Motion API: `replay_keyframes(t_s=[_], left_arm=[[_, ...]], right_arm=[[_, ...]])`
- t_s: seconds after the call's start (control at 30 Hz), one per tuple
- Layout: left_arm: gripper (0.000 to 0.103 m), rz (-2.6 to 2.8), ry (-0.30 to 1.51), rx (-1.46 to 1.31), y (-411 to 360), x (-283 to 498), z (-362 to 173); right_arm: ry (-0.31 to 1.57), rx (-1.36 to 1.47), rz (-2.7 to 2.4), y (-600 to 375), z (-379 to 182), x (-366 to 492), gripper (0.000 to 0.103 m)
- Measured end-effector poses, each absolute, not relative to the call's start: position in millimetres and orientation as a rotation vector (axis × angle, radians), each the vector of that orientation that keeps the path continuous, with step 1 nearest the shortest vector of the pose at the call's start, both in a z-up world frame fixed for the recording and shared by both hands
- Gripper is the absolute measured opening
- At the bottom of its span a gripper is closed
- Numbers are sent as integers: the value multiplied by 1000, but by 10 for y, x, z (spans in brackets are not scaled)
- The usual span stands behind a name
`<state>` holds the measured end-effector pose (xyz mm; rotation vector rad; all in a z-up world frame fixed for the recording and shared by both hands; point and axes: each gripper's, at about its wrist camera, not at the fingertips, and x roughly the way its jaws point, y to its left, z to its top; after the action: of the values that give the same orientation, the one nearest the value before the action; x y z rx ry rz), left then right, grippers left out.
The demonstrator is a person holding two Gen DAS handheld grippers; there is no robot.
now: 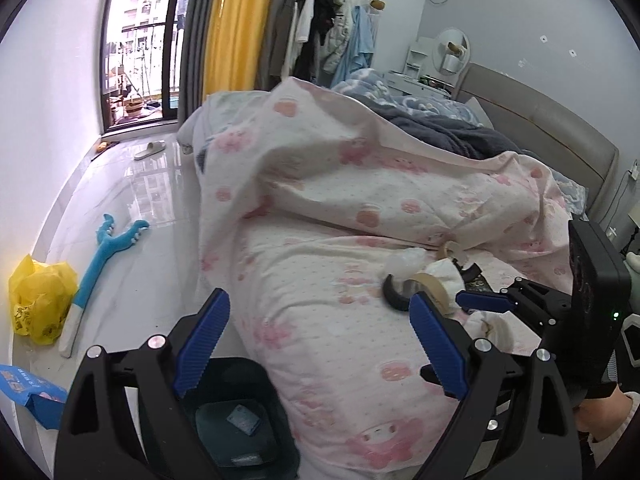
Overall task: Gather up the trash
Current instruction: 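Grasp the white rolled towel with the right tool while the left tool grasps the black packet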
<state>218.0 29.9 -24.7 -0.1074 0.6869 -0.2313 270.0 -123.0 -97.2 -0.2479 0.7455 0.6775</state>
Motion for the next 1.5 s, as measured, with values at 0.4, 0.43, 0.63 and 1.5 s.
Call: replay_keyframes(t_s=[0.4,0.43,0.63,1.5], left_arm=[[93,-285,724,-57,-210,2339,-388],[93,-292,726,-50,-266,2346,-394],[93,-315,740,-32,-495,2388,-421],[82,-474,748,-29,-1361,2631,-515]], right_arm=[[781,-248,654,-1729,-1082,2688,87],[785,-250,651,-1763,-1094,2689,87],[806,-261,653,-1891,-1200,2687,87],[771,-59,510,-2859,-1025,2728,44]])
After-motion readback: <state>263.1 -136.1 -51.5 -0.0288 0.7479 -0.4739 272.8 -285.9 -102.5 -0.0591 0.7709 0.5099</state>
